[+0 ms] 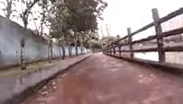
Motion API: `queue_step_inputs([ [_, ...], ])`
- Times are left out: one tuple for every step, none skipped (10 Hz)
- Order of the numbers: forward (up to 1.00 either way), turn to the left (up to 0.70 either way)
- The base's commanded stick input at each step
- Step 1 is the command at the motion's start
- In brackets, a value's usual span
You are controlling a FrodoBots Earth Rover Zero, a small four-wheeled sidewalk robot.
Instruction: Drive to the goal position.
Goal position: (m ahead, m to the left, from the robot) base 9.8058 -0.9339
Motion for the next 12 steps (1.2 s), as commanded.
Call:
queue_step_inputs([
  [1.0, 0.0],
  [1.0, 0.0],
  [1.0, 0.0],
  [1.0, 0.0],
  [1.0, 0.0],
  [1.0, 0.0],
  [1.0, 0.0],
  [1.0, 0.0],
  [1.0, 0.0],
  [1.0, 0.0],
  [1.0, 0.0],
  [1.0, 0.0],
])
